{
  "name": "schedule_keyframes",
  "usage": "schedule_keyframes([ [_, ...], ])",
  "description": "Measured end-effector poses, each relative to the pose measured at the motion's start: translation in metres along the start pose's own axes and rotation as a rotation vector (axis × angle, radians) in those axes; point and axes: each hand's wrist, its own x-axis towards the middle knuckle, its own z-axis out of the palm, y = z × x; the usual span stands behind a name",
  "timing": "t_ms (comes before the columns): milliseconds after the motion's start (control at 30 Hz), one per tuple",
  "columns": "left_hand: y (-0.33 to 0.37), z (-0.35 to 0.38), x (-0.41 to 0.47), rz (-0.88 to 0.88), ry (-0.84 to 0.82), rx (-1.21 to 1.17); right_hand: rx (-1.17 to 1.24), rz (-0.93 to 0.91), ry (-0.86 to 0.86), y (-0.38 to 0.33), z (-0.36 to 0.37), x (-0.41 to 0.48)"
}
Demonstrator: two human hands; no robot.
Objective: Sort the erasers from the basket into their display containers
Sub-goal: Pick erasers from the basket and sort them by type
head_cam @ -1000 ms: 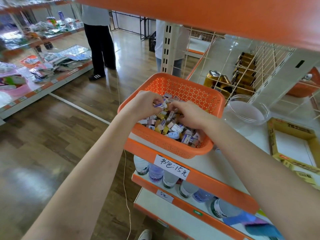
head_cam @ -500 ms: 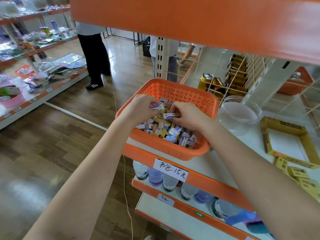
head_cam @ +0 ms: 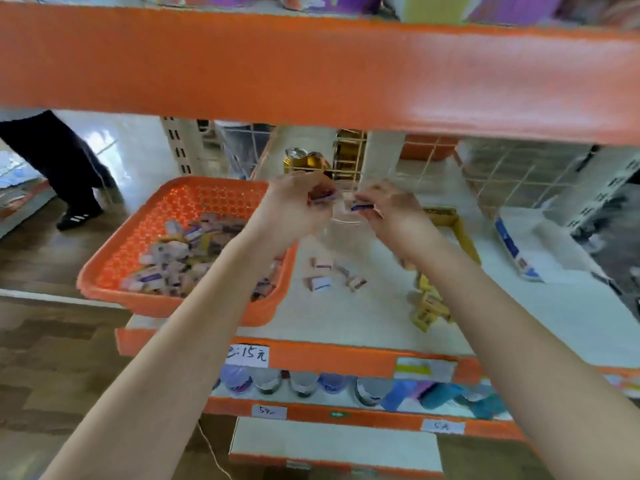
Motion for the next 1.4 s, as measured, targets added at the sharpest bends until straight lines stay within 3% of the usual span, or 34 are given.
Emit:
schedule_keyframes([
  [133, 0.046, 0.058, 0.012, 0.114, -0.09, -0.026, -0.054, 0.132, 0.054, 0.064, -0.027, -0.051],
  [300, 0.098, 0.118, 0.013, 0.12, -0.259, 0.003, -0.09, 0.272, 0.02, 0.131, -0.052, -0.11],
  [633, 0.167, 0.209, -0.01, 0.159, -0.505, -0.071, -0.067, 0.402, 0.085, 0.209, -0.082, -0.196],
  [767, 0.186, 0.237, -0.015, 0.179, -0.56, 0.048, -0.068, 0.408, 0.06, 0.231, -0.089, -0.221],
  [1033, 0.199, 0.268, -0.023, 0.125, -0.527, 0.182, -0.02, 0.419, -0.067, 0.252, -0.085, -0.239],
  [1233, 0.185, 0.242, -0.026, 0.067, -0.443, 0.114, 0.079, 0.33, 0.082, 0.238, -0.086, -0.215],
  [1400, 0.164, 0.188, -0.032, -0.016, -0.234, 0.094, 0.142, 0.16, 0.124, 0.193, -0.073, -0.164],
])
